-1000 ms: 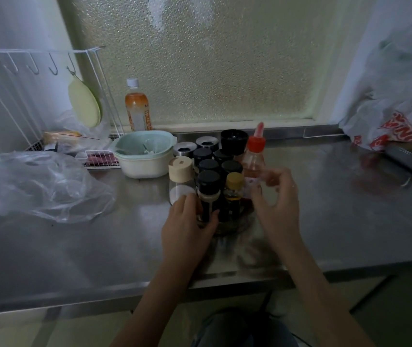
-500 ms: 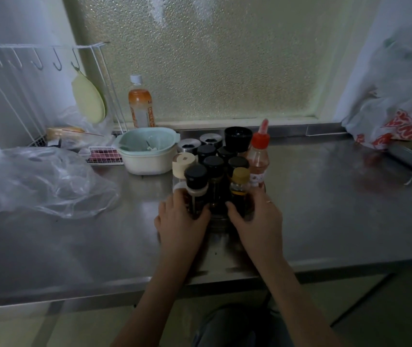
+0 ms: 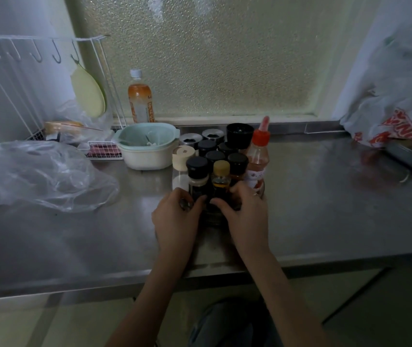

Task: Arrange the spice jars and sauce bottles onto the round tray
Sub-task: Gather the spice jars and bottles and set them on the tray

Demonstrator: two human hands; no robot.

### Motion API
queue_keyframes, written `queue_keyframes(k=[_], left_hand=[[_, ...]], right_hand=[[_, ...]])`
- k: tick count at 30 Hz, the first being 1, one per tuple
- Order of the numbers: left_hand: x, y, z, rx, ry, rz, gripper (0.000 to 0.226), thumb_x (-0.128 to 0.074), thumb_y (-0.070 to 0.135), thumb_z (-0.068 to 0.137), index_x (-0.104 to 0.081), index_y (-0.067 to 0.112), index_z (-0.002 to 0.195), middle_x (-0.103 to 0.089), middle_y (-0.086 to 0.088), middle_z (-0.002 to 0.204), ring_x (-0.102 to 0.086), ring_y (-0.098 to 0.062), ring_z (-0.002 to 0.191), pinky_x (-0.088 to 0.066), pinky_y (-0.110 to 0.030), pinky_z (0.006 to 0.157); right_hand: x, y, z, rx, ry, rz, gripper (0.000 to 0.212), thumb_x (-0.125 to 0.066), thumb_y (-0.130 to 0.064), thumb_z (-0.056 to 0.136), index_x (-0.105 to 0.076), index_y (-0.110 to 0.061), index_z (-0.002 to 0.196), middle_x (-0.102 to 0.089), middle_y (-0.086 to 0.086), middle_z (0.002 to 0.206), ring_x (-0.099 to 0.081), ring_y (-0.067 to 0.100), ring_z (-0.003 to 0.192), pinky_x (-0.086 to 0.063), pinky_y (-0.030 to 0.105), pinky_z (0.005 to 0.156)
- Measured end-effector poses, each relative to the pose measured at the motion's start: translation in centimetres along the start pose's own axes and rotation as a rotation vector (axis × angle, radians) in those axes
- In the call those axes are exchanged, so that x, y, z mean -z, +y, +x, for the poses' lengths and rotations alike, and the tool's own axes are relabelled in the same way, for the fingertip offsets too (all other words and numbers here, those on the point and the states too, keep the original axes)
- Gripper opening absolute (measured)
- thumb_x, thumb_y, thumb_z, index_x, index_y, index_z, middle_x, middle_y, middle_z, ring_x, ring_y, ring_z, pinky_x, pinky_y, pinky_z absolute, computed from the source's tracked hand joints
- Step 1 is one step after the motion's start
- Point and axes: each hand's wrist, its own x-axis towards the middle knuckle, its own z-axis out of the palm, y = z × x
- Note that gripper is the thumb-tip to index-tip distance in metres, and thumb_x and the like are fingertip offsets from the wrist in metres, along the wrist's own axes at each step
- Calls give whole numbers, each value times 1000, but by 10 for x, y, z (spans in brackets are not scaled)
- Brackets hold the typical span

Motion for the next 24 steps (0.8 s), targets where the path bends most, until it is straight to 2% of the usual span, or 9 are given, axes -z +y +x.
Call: queue_keyframes(k=[2, 5, 6, 11, 14, 17, 21, 24], left_hand=[[0, -1, 0, -2, -10, -7, 26, -70, 38, 76, -54, 18, 71, -57, -1, 74, -56, -21, 70, -48, -38, 62], [2, 2, -1, -8, 4, -49, 23, -72, 30, 77, -54, 16, 75, -51, -1, 84, -50, -14, 70, -38, -20, 58], [2, 3, -2, -19, 5, -47, 22, -71, 28, 78, -53, 15, 76, -49, -1, 85, -48, -13, 70, -34, -18, 57], [-1, 4, -1, -74, -9, 15, 19, -64, 23, 84, -52, 12, 76, -56, -2, 75, -52, -20, 74, -39, -30, 60], [-1, 2, 2, -54, -32, -10, 16, -65, 22, 83, -52, 15, 75, -57, 0, 71, -54, -22, 77, -37, -29, 60], [-1, -1, 2, -34, -65, -42, 12, -63, 22, 79, -53, 19, 74, -59, 1, 70, -57, -23, 78, -42, -31, 61], [2, -1, -1, -18, -45, -84, 14, -55, 35, 77, -58, 22, 74, -61, 2, 71, -58, -20, 77, -48, -34, 63], [4, 1, -2, -90, -9, -65, 14, -57, 31, 76, -59, 18, 71, -61, 3, 72, -55, -19, 77, -47, -38, 66]], right_hand=[[-7, -2, -1, -47, 43, -55, 32, -67, -51, 74, -46, -27, 80, -51, -12, 70, -57, 14, 69, -50, 54, 80], [-11, -1, -3, -132, 84, -34, 35, -71, -48, 74, -48, -24, 86, -50, -13, 66, -56, 14, 67, -45, 54, 89], [-11, 0, -4, -138, 88, -17, 35, -72, -45, 75, -48, -23, 88, -49, -14, 64, -55, 13, 66, -45, 54, 90], [-12, -1, -4, -135, 56, 4, 34, -72, -38, 77, -43, -27, 93, -45, -17, 61, -54, 12, 64, -48, 56, 86], [-13, -2, -6, -141, 8, -29, 36, -68, -39, 80, -37, -31, 96, -44, -16, 64, -55, 15, 70, -48, 57, 85], [-10, 0, -10, -142, 16, 15, 34, -67, -41, 80, -42, -29, 99, -46, -16, 67, -57, 15, 71, -49, 56, 83], [-6, 1, -14, -167, 30, 138, 34, -67, -46, 77, -37, -37, 92, -54, -14, 67, -58, 7, 68, -50, 56, 82], [-6, 3, -15, -152, 25, 68, 29, -65, -45, 80, -38, -37, 87, -54, -14, 68, -57, 7, 67, -50, 55, 82]])
